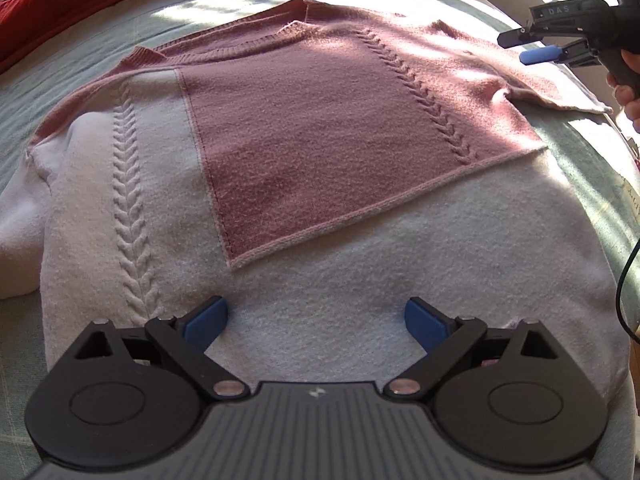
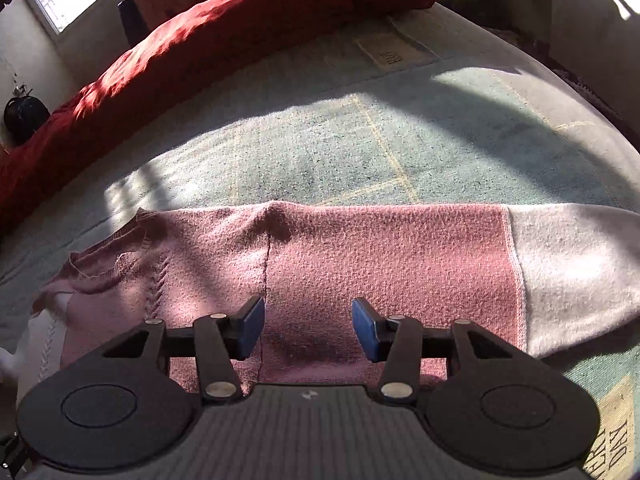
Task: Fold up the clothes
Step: 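Release the sleeve and move the right gripper along the sweater sleeve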
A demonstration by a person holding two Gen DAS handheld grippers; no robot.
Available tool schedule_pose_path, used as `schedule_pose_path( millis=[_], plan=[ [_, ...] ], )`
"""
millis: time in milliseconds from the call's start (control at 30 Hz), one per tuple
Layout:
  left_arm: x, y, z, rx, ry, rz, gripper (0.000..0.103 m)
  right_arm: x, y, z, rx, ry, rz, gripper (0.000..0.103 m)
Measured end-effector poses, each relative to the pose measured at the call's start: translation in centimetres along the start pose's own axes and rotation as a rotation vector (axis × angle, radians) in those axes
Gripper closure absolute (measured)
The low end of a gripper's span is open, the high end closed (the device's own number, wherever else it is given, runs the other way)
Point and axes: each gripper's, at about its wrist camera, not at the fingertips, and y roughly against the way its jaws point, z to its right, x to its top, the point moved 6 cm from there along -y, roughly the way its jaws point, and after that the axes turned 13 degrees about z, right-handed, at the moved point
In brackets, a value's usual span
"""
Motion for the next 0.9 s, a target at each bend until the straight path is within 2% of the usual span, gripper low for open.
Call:
schedule_pose_path(
  millis=[133,167,200,267,333,400,500,567,667,800,900],
  plan=[
    [0.0,0.1,-0.1,-0.012,0.001,0.002,0.007,-0.7,-4.2,-1.3,-0.06,0.066,-0.058,0.042],
    [0.0,0.1,-0.2,-0.017,0.004,0.003,0.006,-0.9,-5.1,-1.3,-0.074,0.08,-0.057,0.038],
    [0.0,0.1,-0.3,-0.021,0.013,0.005,0.006,-1.0,-5.9,-1.3,-0.083,0.096,-0.043,0.03],
    [0.0,0.1,-0.3,-0.028,0.016,0.005,0.006,-0.5,-6.9,-1.3,-0.095,0.094,-0.027,0.023],
    [0.0,0.0,-0.3,-0.031,0.007,0.002,0.006,0.5,-7.3,-1.0,-0.105,0.059,-0.026,0.022],
    [0.1,0.0,-0.4,-0.029,0.004,0.003,0.006,1.3,-6.8,-0.6,-0.091,0.015,-0.041,0.022],
    [0.1,0.1,-0.3,-0.027,0.004,0.005,0.006,2.0,-4.5,0.4,-0.002,-0.045,-0.033,0.021],
    [0.0,0.0,-0.3,-0.025,0.002,0.006,0.006,2.2,-2.9,1.9,0.085,-0.108,-0.046,0.021],
    [0.0,-0.2,-0.2,-0.016,-0.004,0.0,0.005,1.8,-2.1,5.7,0.133,-0.196,-0.069,0.02],
    [0.0,-0.3,-0.1,0.0,-0.007,-0.011,0.005,1.0,-1.2,12.5,0.067,-0.315,-0.047,0.02],
    [0.0,-0.4,-0.1,0.002,-0.014,-0.02,0.005,0.8,0.7,17.0,0.04,-0.396,0.007,0.02]
  ],
)
